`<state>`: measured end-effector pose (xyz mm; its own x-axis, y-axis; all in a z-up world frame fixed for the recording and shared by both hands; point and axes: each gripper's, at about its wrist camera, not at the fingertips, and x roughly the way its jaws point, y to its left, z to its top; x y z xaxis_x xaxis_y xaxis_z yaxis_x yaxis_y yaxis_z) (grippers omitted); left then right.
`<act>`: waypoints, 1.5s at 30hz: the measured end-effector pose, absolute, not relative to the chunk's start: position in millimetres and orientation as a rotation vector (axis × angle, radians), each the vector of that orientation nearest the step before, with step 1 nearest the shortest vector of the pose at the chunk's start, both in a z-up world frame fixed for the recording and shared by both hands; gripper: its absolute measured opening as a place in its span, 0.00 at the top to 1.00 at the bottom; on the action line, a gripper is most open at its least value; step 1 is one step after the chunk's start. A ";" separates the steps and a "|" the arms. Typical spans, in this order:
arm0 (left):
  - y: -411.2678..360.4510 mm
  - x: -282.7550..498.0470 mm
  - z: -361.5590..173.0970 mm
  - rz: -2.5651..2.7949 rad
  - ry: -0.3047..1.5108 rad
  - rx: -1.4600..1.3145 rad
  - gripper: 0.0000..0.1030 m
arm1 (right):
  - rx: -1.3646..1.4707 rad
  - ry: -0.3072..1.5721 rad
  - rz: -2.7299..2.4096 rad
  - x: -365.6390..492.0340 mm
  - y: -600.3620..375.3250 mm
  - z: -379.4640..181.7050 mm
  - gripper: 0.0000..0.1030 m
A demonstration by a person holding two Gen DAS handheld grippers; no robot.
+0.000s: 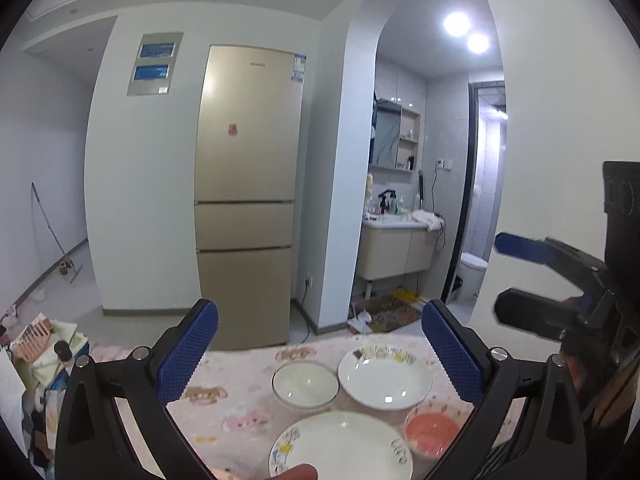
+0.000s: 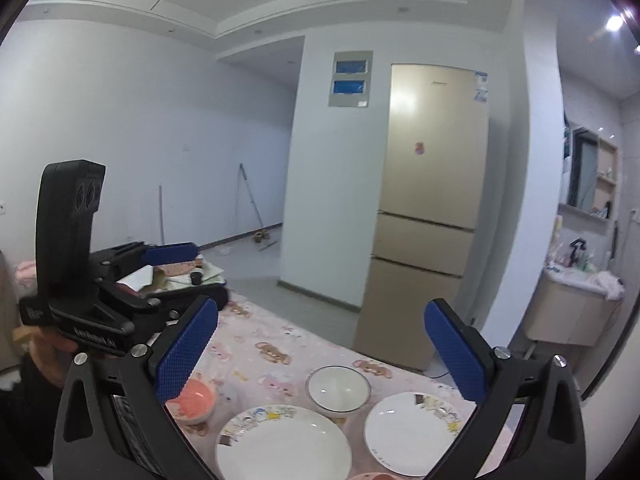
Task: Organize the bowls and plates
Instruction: 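Withdraw the right tool and move it toward the white bowl, then close the right tool on the rim of the white bowl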
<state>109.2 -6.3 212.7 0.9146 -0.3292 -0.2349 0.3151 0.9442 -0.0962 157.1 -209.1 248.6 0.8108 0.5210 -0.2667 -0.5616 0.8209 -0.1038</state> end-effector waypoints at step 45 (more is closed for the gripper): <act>-14.4 331.8 -5.9 -0.213 0.921 -0.259 0.22 | 0.044 0.873 0.443 381.6 -224.3 13.7 0.60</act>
